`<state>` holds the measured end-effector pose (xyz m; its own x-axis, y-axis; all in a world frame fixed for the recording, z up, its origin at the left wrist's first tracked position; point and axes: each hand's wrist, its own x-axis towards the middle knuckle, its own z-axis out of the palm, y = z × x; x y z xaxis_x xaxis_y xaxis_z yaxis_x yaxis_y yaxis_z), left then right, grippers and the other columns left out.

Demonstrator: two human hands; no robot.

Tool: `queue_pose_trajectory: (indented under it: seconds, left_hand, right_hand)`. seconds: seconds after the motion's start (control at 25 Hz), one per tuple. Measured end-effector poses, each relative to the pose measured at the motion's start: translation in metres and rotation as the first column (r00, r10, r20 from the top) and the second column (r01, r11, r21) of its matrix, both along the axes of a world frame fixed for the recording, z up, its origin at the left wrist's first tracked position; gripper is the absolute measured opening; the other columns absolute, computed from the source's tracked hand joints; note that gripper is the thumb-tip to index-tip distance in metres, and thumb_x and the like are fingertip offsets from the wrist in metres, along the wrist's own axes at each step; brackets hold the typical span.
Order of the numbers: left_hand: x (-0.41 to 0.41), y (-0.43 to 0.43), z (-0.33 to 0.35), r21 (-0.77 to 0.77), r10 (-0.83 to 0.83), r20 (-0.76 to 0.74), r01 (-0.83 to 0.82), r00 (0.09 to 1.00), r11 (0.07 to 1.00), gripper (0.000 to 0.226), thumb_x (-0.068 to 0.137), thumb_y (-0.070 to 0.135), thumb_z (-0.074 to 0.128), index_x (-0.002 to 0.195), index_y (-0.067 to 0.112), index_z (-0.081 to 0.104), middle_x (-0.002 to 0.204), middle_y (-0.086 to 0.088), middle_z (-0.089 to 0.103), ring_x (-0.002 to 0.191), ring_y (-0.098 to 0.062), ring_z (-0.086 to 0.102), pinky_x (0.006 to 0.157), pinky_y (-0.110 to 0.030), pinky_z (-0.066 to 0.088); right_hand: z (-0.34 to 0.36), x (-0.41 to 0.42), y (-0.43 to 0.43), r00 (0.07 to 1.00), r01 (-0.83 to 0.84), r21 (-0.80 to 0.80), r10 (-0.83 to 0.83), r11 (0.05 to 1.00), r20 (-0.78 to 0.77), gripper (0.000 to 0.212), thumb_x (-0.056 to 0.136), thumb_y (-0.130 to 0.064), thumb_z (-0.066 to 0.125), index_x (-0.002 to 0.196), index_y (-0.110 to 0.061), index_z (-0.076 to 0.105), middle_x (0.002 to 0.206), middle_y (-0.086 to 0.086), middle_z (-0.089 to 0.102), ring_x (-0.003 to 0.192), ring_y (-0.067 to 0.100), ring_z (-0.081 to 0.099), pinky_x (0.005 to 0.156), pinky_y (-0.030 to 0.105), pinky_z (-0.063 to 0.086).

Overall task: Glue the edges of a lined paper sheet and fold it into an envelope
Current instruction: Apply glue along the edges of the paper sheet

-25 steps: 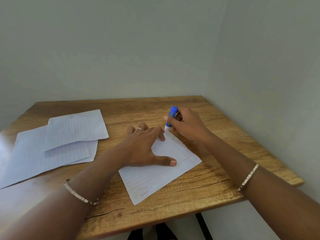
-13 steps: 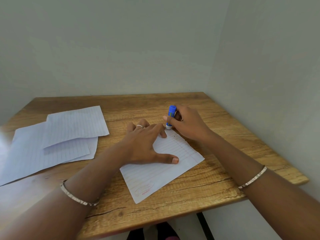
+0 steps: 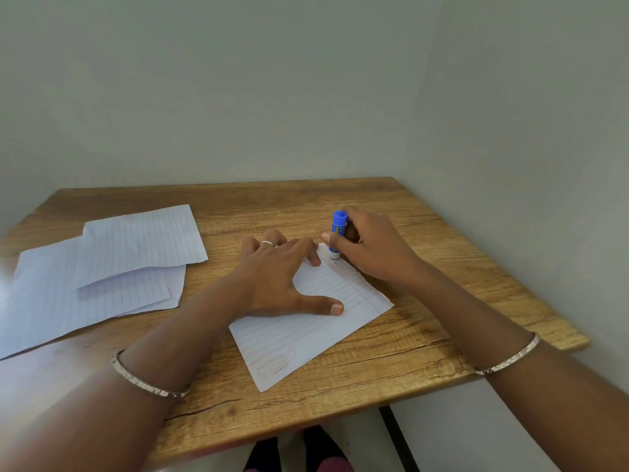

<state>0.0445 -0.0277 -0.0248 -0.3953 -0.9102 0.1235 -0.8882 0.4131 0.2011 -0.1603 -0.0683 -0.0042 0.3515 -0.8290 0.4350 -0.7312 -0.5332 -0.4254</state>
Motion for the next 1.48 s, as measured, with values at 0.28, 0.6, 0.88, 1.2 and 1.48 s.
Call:
queue_pose_trajectory:
  seconds: [0.28, 0.6, 0.88, 1.2, 1.48]
  left_hand:
    - [-0.001, 0.001, 0.000, -0.015, 0.007, 0.007, -0.006, 1.000, 1.000, 0.092, 0.051, 0.107, 0.030, 0.118, 0.046, 0.041, 0.139, 0.017, 0.051, 0.128, -0.013, 0.032, 0.096, -0.040, 0.016]
    - [-0.002, 0.005, 0.005, 0.014, 0.019, 0.017, -0.019, 1.000, 1.000, 0.096, 0.049, 0.106, 0.028, 0.120, 0.044, 0.042, 0.148, 0.016, 0.047, 0.133, -0.016, 0.031, 0.105, -0.047, 0.018]
    - [-0.001, 0.003, 0.003, 0.019, 0.024, 0.019, -0.024, 1.000, 1.000, 0.094, 0.048, 0.107, 0.026, 0.118, 0.046, 0.041, 0.145, 0.013, 0.050, 0.132, -0.016, 0.032, 0.104, -0.047, 0.018]
    - [-0.001, 0.002, 0.002, 0.012, 0.030, 0.019, -0.030, 0.999, 0.999, 0.096, 0.046, 0.108, 0.024, 0.118, 0.047, 0.041, 0.145, 0.013, 0.049, 0.132, -0.015, 0.032, 0.104, -0.046, 0.018]
    - [0.000, 0.002, 0.003, 0.000, 0.028, 0.028, -0.028, 0.999, 1.000, 0.099, 0.044, 0.109, 0.018, 0.117, 0.046, 0.040, 0.145, 0.012, 0.050, 0.133, -0.016, 0.033, 0.105, -0.047, 0.018]
  right_hand:
    - [-0.001, -0.012, 0.013, 1.000, 0.008, -0.003, -0.008, 1.000, -0.013, 0.030, 0.097, -0.039, 0.067, 0.092, -0.010, 0.061, 0.069, -0.004, 0.055, 0.060, 0.008, 0.045, 0.057, 0.023, 0.035]
    - [-0.004, -0.025, 0.027, 0.999, 0.033, -0.002, -0.033, 0.999, -0.014, 0.025, 0.096, -0.040, 0.066, 0.087, -0.018, 0.058, 0.069, -0.012, 0.055, 0.059, 0.004, 0.049, 0.056, 0.014, 0.034]
    - [-0.006, -0.041, 0.045, 0.998, 0.050, -0.004, -0.050, 0.999, 0.025, 0.029, 0.095, -0.041, 0.068, 0.085, -0.014, 0.061, 0.072, -0.003, 0.061, 0.060, 0.004, 0.049, 0.060, 0.011, 0.038]
    - [-0.006, -0.051, 0.068, 0.996, 0.060, -0.011, -0.060, 0.998, 0.062, 0.027, 0.093, -0.040, 0.069, 0.083, -0.017, 0.061, 0.072, -0.002, 0.062, 0.061, 0.008, 0.048, 0.059, 0.012, 0.036]
    - [-0.006, -0.061, 0.082, 0.994, 0.056, 0.007, -0.056, 0.998, 0.095, 0.024, 0.093, -0.038, 0.071, 0.083, -0.017, 0.063, 0.073, -0.002, 0.065, 0.065, 0.009, 0.051, 0.059, 0.011, 0.036]
